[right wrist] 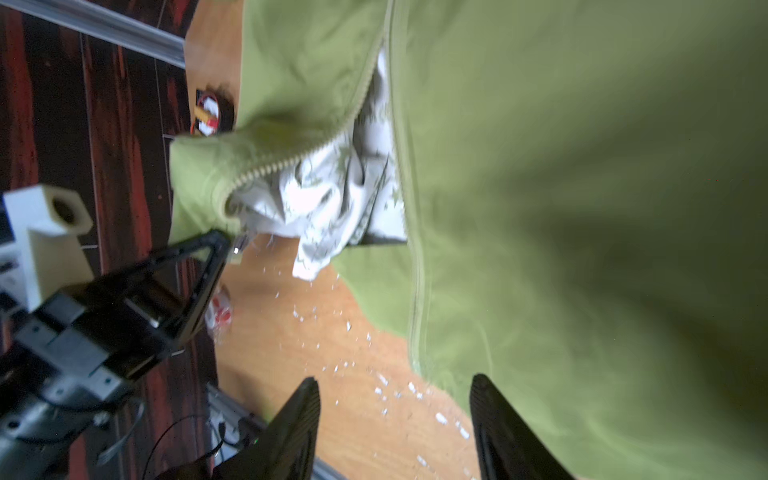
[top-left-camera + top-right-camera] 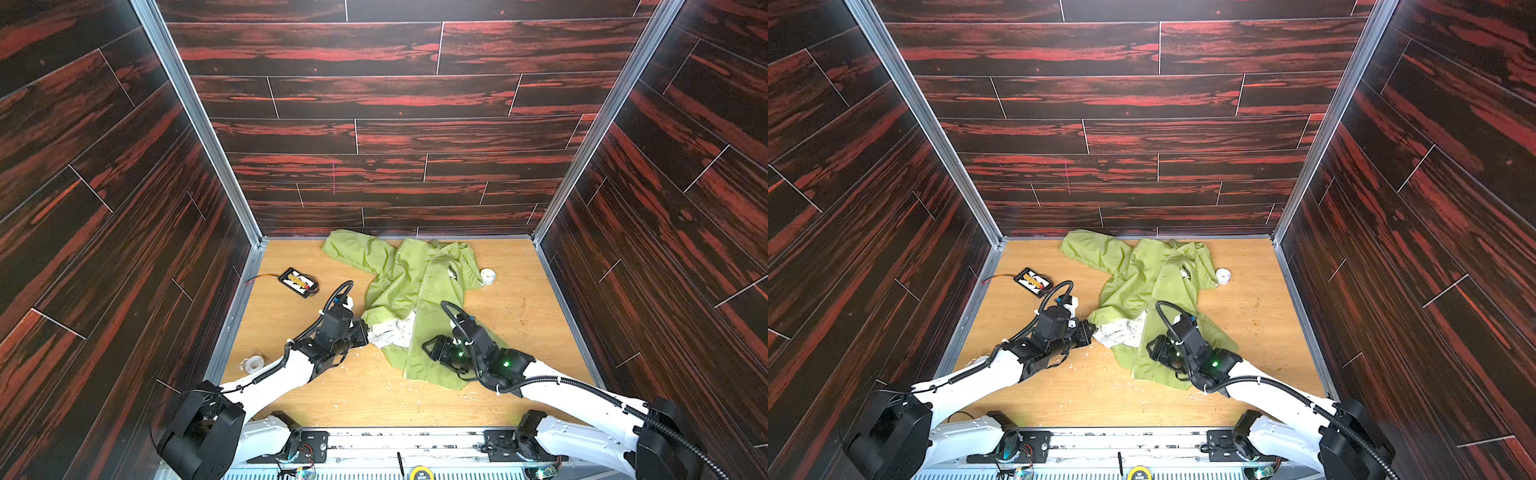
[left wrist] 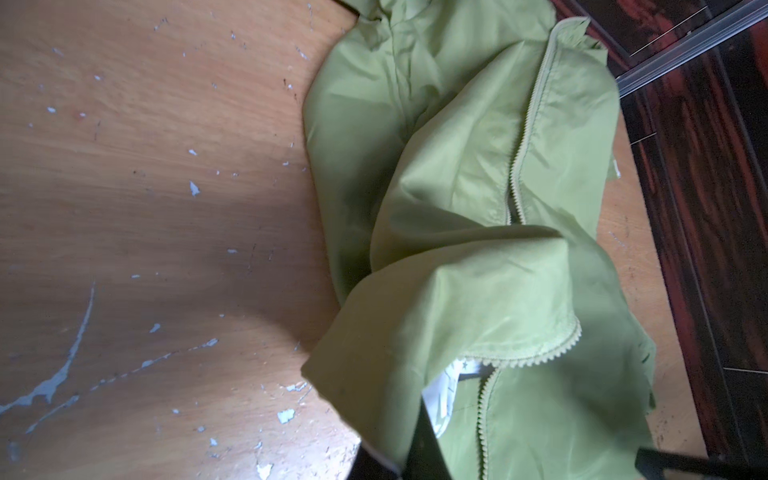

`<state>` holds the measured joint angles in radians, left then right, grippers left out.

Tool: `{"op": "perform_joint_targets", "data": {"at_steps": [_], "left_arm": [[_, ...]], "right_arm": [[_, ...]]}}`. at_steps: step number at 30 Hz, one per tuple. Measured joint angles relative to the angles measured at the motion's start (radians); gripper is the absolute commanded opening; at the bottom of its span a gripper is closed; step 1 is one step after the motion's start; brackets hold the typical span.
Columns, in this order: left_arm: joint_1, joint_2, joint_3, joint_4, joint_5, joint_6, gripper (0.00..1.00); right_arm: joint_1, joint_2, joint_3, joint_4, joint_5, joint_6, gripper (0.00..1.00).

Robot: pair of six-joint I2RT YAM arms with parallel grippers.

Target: Zip up the jacket

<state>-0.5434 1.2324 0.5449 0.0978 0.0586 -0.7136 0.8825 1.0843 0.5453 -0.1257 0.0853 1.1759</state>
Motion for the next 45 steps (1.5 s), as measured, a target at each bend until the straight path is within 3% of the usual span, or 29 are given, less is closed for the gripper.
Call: {"op": "perform_joint_targets", "data": {"at_steps": [7, 14, 22, 33, 45], "left_arm": [[0.000, 0.005, -0.007, 0.002, 0.001, 0.000, 0.00], [0.000, 0.004, -0.008, 0.004, 0.013, 0.000, 0.00], [0.000, -0.011, -0.023, 0.003, 0.035, 0.004, 0.00], [0.000, -0.044, -0.040, 0.006, 0.035, 0.003, 0.00], [0.000, -0.042, -0.040, 0.007, 0.046, -0.002, 0.00]], "right_arm": [[0.137, 0.012, -0.104, 0.087, 0.027, 0.225, 0.59], [0.293, 0.053, -0.163, 0.161, 0.140, 0.433, 0.63], [0.337, 0.155, -0.221, 0.316, 0.230, 0.599, 0.59], [0.341, 0.220, -0.262, 0.489, 0.333, 0.713, 0.58], [0.339, 0.420, -0.340, 0.928, 0.378, 0.718, 0.52]]}}
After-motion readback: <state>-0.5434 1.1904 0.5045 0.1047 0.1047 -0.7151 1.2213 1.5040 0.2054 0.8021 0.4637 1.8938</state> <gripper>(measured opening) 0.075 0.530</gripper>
